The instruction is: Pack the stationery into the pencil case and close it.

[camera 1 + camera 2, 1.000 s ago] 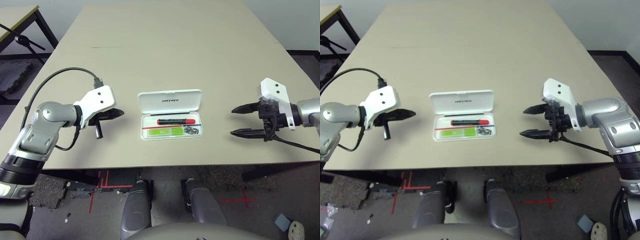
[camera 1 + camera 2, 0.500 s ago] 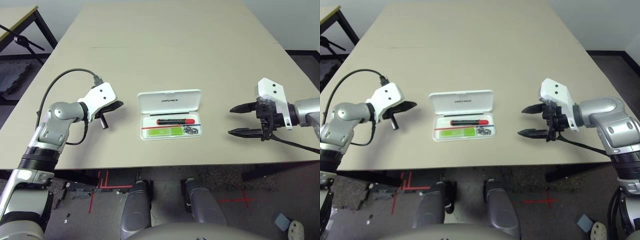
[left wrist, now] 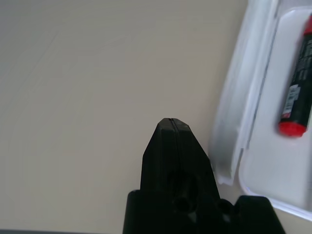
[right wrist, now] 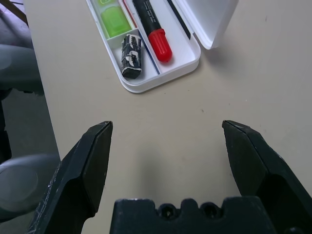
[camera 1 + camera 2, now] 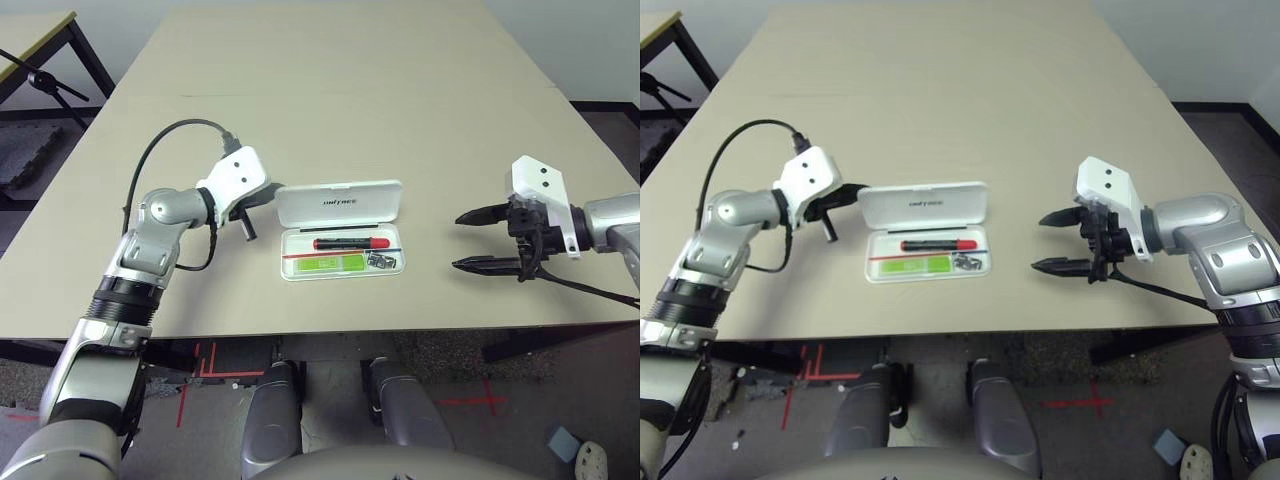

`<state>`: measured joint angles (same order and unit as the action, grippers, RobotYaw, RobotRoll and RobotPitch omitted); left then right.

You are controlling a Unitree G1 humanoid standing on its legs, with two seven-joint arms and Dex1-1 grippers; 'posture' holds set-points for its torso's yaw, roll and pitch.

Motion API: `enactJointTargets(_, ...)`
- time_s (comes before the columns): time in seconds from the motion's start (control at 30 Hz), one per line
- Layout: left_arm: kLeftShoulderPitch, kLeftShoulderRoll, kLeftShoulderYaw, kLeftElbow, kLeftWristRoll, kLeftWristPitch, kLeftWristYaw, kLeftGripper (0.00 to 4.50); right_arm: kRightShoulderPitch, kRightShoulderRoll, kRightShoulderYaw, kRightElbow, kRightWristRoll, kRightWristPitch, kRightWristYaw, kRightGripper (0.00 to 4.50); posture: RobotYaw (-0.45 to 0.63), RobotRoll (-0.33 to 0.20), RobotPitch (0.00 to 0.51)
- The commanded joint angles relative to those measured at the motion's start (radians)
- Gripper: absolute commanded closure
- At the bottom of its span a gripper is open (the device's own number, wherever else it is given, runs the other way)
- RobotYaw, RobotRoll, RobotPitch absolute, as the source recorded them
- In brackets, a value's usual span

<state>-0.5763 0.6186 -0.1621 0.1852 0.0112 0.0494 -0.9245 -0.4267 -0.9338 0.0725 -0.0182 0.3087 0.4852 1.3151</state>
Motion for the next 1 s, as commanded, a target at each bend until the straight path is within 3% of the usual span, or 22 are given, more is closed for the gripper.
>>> enactJointTargets(0.03,0.012,-0.009,-0.015,-0.075,-0.042,0.039,-0.048,4.48,0.002,0.004,0.014,-0.010,-0.007,-0.002,-0.007,0.00,-0.09,0.000,0.120)
enactJointTargets(0.33,0.068,-0.012,-0.069,-0.216,-0.054,0.134,-0.102,4.48,0.003,0.007,0.018,0.003,-0.016,-0.013,-0.015,0.00,-0.09,0.000,0.121)
enactJointTargets(0.8,0.145,0.000,-0.222,-0.088,0.085,0.074,-0.098,4.48,-0.017,0.024,0.040,0.050,-0.048,-0.046,-0.014,0.00,-0.09,0.000,0.114)
enactJointTargets(1.0,0.162,-0.011,-0.247,-0.077,0.093,0.074,-0.109,4.48,-0.019,0.023,0.043,0.064,-0.053,-0.060,-0.012,0.00,-0.09,0.000,0.117)
